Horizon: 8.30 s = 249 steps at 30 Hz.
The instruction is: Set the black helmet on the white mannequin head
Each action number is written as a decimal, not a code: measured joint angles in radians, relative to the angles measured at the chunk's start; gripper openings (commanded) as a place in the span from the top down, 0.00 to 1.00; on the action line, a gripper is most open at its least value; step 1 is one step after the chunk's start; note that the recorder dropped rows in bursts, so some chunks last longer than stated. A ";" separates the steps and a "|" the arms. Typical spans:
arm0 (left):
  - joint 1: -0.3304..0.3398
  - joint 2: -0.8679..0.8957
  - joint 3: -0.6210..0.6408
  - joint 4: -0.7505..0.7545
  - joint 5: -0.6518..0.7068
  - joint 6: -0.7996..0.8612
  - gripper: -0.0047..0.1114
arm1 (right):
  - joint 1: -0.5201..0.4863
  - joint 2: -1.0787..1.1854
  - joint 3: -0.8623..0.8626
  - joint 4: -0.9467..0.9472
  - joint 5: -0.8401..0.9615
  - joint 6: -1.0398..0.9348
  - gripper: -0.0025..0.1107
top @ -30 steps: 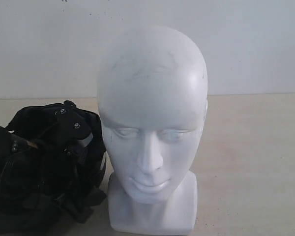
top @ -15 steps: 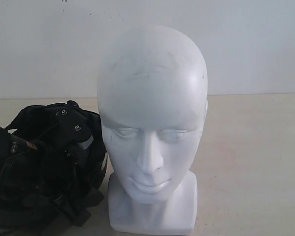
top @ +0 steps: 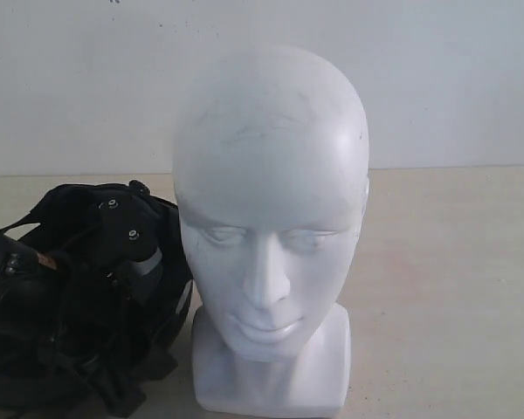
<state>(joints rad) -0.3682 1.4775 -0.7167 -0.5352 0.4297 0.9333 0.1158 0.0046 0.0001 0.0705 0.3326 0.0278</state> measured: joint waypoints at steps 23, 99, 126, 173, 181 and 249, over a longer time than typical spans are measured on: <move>0.000 0.036 0.000 -0.080 -0.166 -0.041 0.35 | 0.000 0.000 0.000 0.000 0.000 0.000 0.98; 0.003 -0.212 0.113 0.117 0.180 -0.062 0.51 | 0.000 0.000 0.000 0.000 0.000 0.000 0.98; 0.001 -0.083 0.131 0.056 0.075 -0.038 0.42 | 0.000 0.000 0.000 0.000 0.000 0.000 0.98; 0.003 -0.329 0.139 -0.047 0.162 -0.207 0.92 | 0.000 0.000 0.000 0.000 0.000 0.000 0.98; 0.001 -0.448 0.141 -0.050 0.202 -0.241 0.92 | 0.000 0.000 0.000 0.000 0.000 0.000 0.98; 0.001 -1.339 0.171 1.333 -0.213 -2.334 0.92 | 0.000 0.000 0.000 0.000 0.000 0.000 0.98</move>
<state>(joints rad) -0.3674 0.1381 -0.5455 0.7975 0.2169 -1.4004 0.1158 0.0046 0.0001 0.0705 0.3326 0.0278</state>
